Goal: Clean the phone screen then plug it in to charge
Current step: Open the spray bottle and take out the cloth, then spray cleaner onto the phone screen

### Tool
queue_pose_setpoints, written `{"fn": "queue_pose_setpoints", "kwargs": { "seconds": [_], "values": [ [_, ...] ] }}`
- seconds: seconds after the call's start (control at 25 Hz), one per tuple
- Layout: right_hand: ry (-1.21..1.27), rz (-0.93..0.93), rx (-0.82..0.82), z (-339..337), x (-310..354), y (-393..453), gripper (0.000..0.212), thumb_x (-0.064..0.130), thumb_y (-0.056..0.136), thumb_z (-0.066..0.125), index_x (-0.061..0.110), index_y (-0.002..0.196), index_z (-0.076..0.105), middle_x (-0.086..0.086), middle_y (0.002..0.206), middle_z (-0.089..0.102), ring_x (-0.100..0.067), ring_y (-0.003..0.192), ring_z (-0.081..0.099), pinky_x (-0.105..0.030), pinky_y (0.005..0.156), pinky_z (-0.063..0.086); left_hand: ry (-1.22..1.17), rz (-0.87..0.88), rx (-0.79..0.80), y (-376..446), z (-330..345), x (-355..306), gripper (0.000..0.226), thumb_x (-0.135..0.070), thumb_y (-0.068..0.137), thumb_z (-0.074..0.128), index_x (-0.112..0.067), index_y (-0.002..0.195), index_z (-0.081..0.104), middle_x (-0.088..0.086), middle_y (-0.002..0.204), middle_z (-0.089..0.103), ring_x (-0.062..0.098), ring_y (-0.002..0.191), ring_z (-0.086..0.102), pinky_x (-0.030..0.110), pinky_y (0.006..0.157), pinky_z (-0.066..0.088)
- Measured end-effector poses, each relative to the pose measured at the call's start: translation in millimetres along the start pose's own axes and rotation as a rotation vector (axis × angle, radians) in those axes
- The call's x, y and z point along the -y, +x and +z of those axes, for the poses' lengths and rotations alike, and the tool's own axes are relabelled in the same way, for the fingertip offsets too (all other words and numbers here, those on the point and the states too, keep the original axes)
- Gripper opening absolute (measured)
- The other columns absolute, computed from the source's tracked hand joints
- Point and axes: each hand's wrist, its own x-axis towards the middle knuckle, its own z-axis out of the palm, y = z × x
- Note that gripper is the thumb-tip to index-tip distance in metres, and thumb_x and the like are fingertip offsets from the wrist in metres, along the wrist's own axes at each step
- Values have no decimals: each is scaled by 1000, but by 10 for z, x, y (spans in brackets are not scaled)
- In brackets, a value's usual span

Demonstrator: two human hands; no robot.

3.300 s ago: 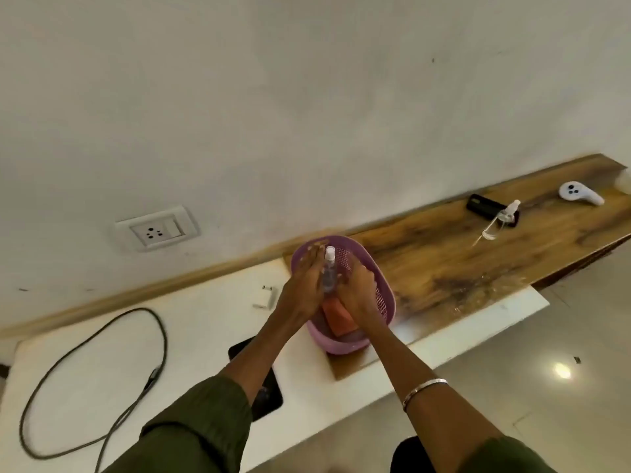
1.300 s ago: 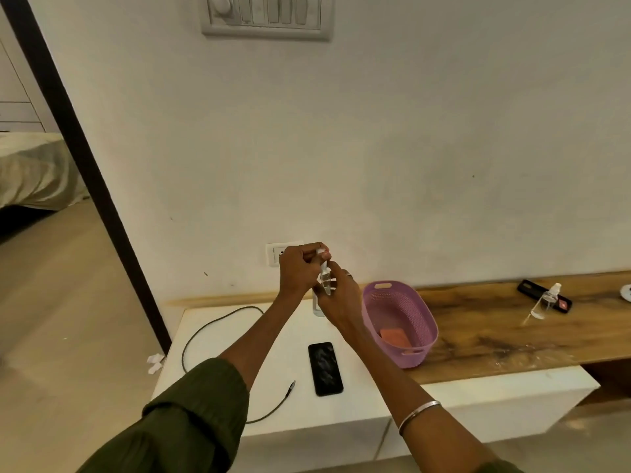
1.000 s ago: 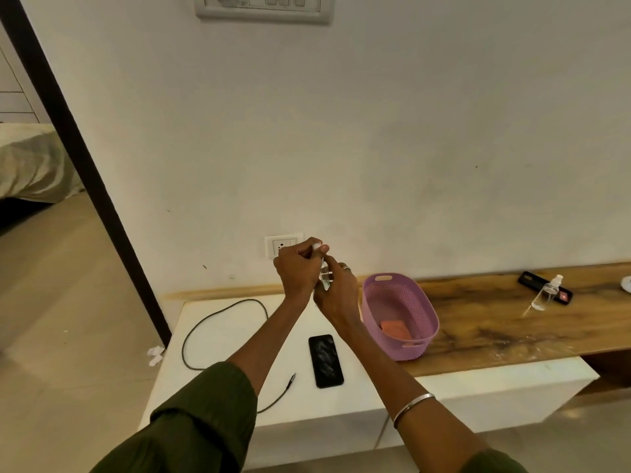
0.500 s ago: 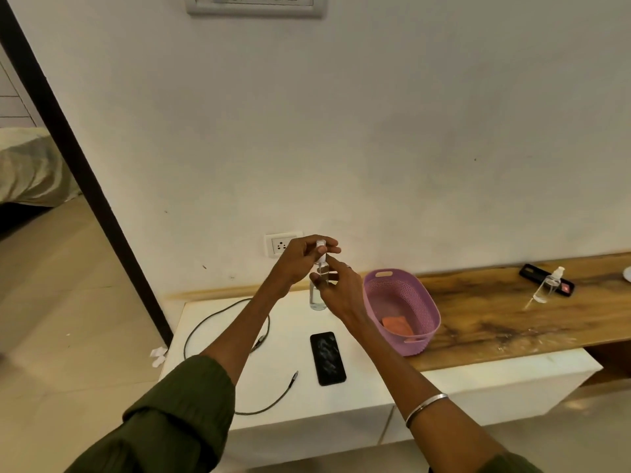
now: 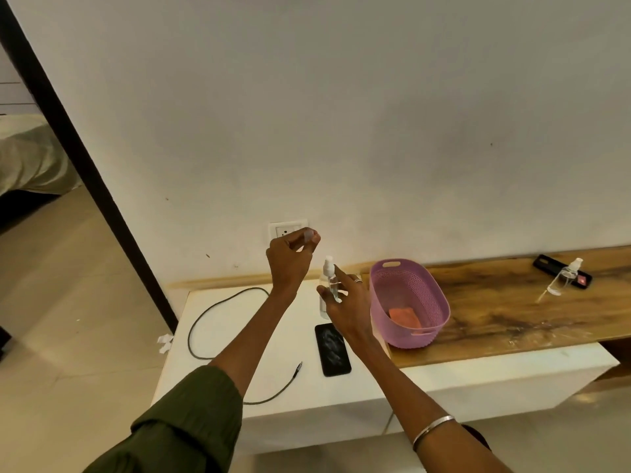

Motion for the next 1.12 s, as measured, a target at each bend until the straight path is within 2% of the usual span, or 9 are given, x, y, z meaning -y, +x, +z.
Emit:
{"fn": "queue_pose_setpoints", "kwargs": {
  "seconds": [0.12,0.28,0.44,0.52,0.64,0.84,0.96,1.04,1.12],
  "values": [
    [25,4,8,14,-211,-52,47,31,80,75,24,124,60,11,96,60,-10,88,63,-10,73,50,130,-46,-58,-102,-150,506,18,-25,79,79,-16,94,76,-2,96,75,13,96,68,48,100,47],
    [73,8,44,129,-560,-93,47,29,80,74,33,125,58,21,102,60,-10,95,64,-24,81,57,313,-98,-18,-322,-255,1358,10,-17,75,81,-18,82,75,-10,87,74,9,78,66,44,96,46],
    [96,12,39,241,-867,-167,52,32,80,74,52,122,50,48,98,54,13,95,60,-9,74,50,373,-183,28,-536,-302,2112,14,-10,76,80,-22,76,72,-11,79,73,6,64,67,22,75,51],
    [96,13,44,290,-1025,-212,51,33,80,73,48,124,51,44,101,54,12,96,59,-10,76,51,405,-212,29,-625,-295,2438,16,-7,76,79,-21,76,72,-9,78,72,4,62,67,6,67,45],
    [117,18,75,332,-1200,-212,53,28,82,72,52,123,49,41,107,55,11,99,59,-11,80,52,430,-271,21,-732,-311,2764,14,-6,77,79,-18,84,76,-4,83,75,5,68,67,-4,69,39],
    [184,52,107,326,-1312,-183,64,26,86,68,52,136,37,26,122,59,2,107,61,-18,86,54,424,-261,-10,-824,-303,3016,28,-8,78,79,-4,105,74,9,102,73,15,90,66,12,82,46],
    [195,44,166,292,-1287,-131,73,29,89,64,50,145,22,39,121,54,4,109,60,-17,84,54,452,-243,0,-836,-279,3028,36,-7,79,78,-5,113,69,9,108,68,21,95,64,32,90,53],
    [183,34,187,260,-1267,-105,71,30,92,60,51,145,19,32,126,55,1,111,60,-26,86,57,463,-275,28,-856,-295,3018,50,-11,79,78,-9,126,61,8,116,63,24,103,60,44,98,48],
    [169,14,196,207,-1266,-86,66,32,95,54,49,146,17,21,134,54,-2,114,60,-35,87,58,630,-173,41,-913,-320,3013,57,-24,82,77,-15,134,55,5,123,58,24,113,53,37,100,37]
  ]
}}
